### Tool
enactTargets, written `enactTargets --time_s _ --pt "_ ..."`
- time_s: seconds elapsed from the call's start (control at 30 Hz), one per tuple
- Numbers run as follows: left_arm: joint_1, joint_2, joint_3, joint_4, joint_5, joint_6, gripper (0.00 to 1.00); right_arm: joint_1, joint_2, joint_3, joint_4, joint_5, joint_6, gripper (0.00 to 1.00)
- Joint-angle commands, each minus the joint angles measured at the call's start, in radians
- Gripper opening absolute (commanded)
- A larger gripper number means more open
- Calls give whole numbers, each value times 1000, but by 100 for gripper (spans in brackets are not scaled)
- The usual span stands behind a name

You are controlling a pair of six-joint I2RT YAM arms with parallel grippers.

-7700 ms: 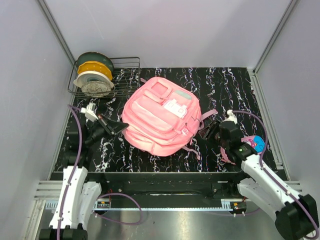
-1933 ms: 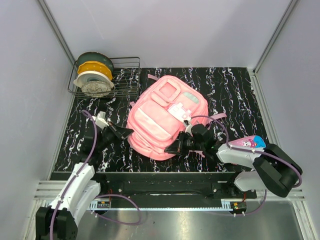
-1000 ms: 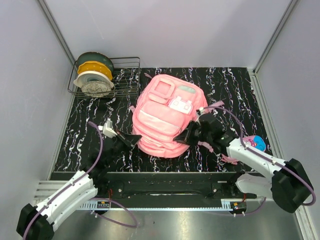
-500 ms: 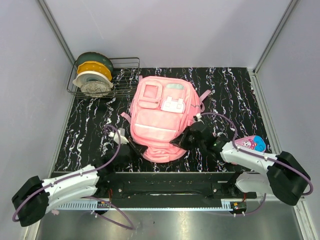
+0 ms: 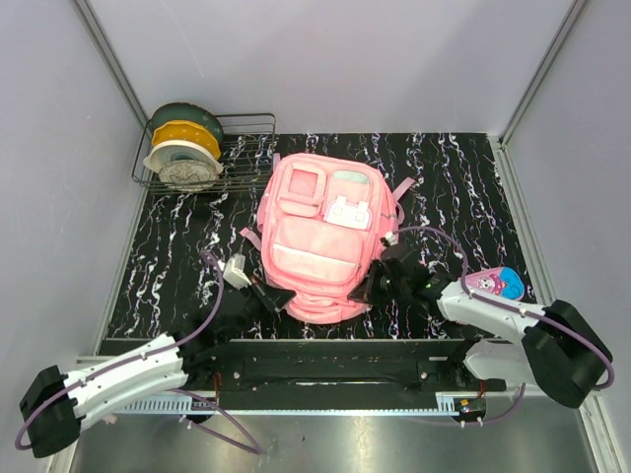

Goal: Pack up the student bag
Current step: Unzip the student bag at the center of the board.

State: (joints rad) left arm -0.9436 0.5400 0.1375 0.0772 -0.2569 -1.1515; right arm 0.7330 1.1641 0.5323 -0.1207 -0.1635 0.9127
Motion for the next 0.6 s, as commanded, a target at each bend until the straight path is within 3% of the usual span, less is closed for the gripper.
enactTargets --time_s 0.0,0.13,0.23,0.27,0.37,0.57 --pt "-17 72 8 202 102 -14 0 42 40 -78 174 -226 38 0" --pt "-20 152 20 278 126 -2 0 48 17 -49 141 -174 48 0" --pt "-26 146 68 211 110 30 0 51 -1 -61 133 -128 74 0" --pt "-27 152 70 234 110 24 0 58 32 -69 254 -166 115 0" --pt "-34 254 134 230 142 50 0 100 115 -34 314 -231 156 0" --pt "-81 331 113 339 125 10 0 172 123 -94 476 -115 304 0"
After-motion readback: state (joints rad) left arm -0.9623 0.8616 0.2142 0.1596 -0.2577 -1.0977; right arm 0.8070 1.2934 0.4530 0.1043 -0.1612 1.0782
